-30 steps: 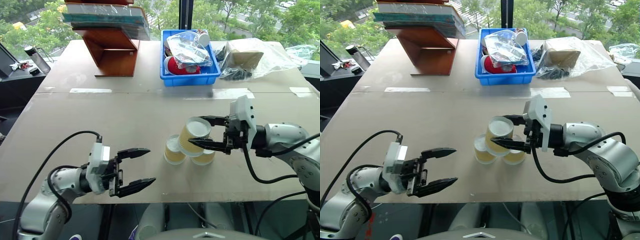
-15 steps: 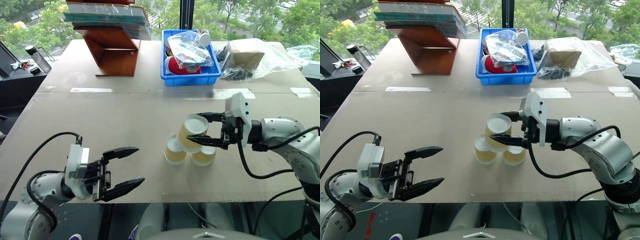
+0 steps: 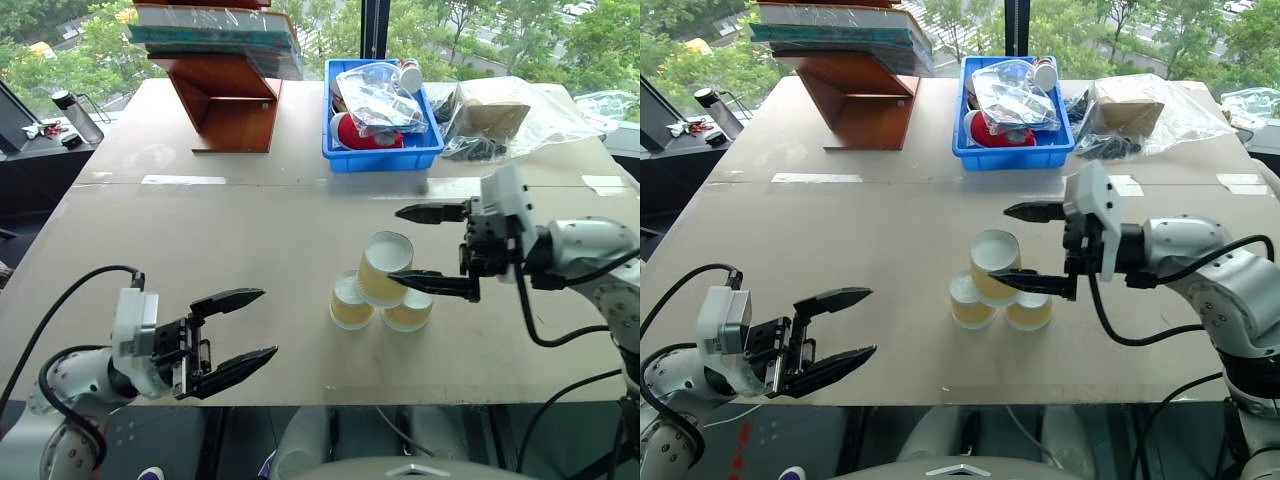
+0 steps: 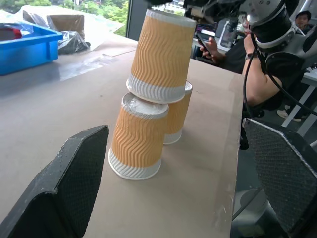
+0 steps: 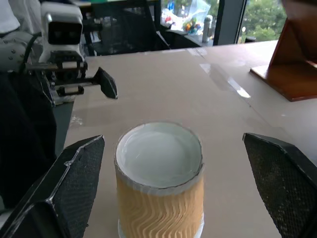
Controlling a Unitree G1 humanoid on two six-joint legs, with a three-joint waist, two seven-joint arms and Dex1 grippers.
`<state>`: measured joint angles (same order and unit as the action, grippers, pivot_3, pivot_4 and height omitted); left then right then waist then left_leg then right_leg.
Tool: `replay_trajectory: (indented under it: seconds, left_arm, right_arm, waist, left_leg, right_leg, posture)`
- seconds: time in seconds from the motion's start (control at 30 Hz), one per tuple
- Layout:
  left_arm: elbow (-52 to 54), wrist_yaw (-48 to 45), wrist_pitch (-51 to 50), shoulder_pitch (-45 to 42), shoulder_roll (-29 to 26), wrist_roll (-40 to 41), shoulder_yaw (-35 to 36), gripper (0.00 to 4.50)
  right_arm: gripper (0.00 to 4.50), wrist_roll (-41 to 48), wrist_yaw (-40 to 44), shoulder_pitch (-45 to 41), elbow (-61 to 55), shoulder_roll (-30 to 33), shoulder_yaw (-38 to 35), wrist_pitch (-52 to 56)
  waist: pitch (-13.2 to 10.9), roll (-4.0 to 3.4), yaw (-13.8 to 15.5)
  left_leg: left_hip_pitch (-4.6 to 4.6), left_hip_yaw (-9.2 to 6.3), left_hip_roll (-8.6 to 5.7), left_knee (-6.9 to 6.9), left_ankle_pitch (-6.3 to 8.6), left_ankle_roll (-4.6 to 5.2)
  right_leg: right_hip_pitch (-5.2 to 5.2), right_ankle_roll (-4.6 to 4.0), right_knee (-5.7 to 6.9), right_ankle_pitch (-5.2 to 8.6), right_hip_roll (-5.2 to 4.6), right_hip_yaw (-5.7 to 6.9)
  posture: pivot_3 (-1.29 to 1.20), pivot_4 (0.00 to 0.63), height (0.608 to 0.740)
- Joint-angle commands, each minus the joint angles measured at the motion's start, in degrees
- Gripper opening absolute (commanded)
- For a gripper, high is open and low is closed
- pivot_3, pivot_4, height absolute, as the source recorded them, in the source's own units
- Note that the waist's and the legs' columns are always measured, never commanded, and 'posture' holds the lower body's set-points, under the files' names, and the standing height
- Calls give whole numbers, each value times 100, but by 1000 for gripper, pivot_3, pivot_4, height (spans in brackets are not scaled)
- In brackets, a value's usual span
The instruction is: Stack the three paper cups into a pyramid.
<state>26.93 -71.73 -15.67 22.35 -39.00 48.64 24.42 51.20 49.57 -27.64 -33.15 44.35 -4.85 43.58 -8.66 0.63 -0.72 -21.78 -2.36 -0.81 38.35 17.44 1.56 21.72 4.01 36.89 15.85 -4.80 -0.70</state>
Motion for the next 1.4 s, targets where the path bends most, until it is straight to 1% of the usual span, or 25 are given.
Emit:
replay_trajectory:
  seconds: [0.03,0.13,0.23,0.3,0.37,0.43,0.47,0.57,0.73,0.83,1.0,1.13,1.23,1.3,1.4]
  left_arm:
    - [19,-47,-27,27,-5,216,178,4500]
    - [-34,22,-139,-123,-83,311,223,4500]
    - [-72,134,-221,-319,-109,316,235,4500]
    - [-55,214,-252,-404,-90,301,228,4500]
    - [50,615,17,-619,97,-146,76,4500]
    - [102,761,62,-744,291,-121,-57,4500]
    - [76,622,202,-773,337,-174,-122,4500]
    - [90,759,178,-727,387,-205,-135,4500]
    - [130,514,-173,-518,189,460,167,4500]
    - [69,369,-232,-324,105,531,316,4500]
    - [-198,200,-32,-12,65,59,311,4500]
    - [-512,277,235,-17,132,-400,208,4500]
    - [-642,433,275,-68,162,-626,143,4500]
    - [-770,504,380,-43,160,-919,47,4500]
    - [-895,529,343,-131,152,-998,-100,4500]
  right_arm:
    - [4412,506,-4,266,-242,269,-958,-25]
    - [4412,621,94,766,-115,515,-1595,-40]
    - [4412,424,434,1362,12,737,-1966,-249]
    - [4412,277,604,1618,66,770,-2098,-482]
    - [4412,-97,875,2043,289,696,-2265,-928]
    - [4412,-354,1064,2321,462,638,-2351,-1282]
    - [4412,-420,1121,2396,546,618,-2356,-1409]
    - [4412,-707,1451,2753,884,613,-2383,-1822]
    - [4412,-994,1943,3196,1321,671,-2493,-2310]
    - [4412,-1209,2349,3623,1595,727,-2617,-2623]
    - [4412,-1486,2772,4253,1956,709,-2824,-3134]
    - [4412,-1607,2903,4639,2146,646,-2937,-3361]
    - [4412,-1619,2912,4727,2235,637,-2959,-3449]
    - [4412,-1625,2899,4776,2228,619,-2965,-3472]
    - [4412,-1625,2850,4865,2184,556,-2986,-3520]
  waist:
    - [0,1,20]
    - [1,2,41]
    - [1,2,49]
    - [1,2,26]
    - [1,2,13]
    - [1,3,14]
    - [2,4,9]
    - [1,3,-5]
    - [1,4,6]
    - [1,3,12]
    - [1,3,16]
    - [2,2,15]
    - [2,2,14]
    - [2,1,11]
    - [2,1,10]
  left_leg:
    - [-2,-2,0,0,0,0]
    - [-5,-6,-1,0,2,3]
    - [-4,-6,-1,0,3,6]
    - [-4,-5,-2,0,4,6]
    - [-2,-2,-1,0,4,7]
    - [-1,-1,-2,1,3,6]
    - [0,1,-2,1,1,3]
    - [4,7,-2,0,-2,-3]
    - [3,6,0,1,-1,-1]
    - [4,5,1,1,0,1]
    - [7,9,0,1,0,1]
    - [14,8,0,1,3,6]
    - [13,9,0,2,3,6]
    - [13,9,1,2,3,5]
    - [14,9,1,1,2,4]
  right_leg:
    - [0,0,-3,0,-1,4]
    - [-2,0,-4,0,-5,12]
    - [-4,0,-4,0,-5,13]
    - [-5,0,-3,0,-4,13]
    - [-5,0,-2,0,-2,9]
    - [-7,1,-2,0,-3,9]
    - [-8,2,-3,-1,-2,8]
    - [-7,2,0,-1,-1,0]
    - [-8,2,0,-1,1,0]
    - [-8,2,0,-1,1,0]
    - [-12,2,-2,-1,1,-1]
    - [-18,1,-1,-1,3,-1]
    - [-18,2,-1,-1,3,-2]
    - [-18,2,-1,-1,2,-4]
    - [-18,1,-1,-1,2,-3]
  posture:
    - [0,150,740]
    - [0,150,740]
    - [0,150,740]
    - [0,150,740]
    - [0,150,740]
    - [0,150,740]
    - [0,150,740]
    - [0,150,740]
    - [0,150,740]
    - [0,150,740]
    - [0,150,740]
    - [0,150,740]
    - [0,150,740]
    - [0,150,740]
    - [0,150,740]
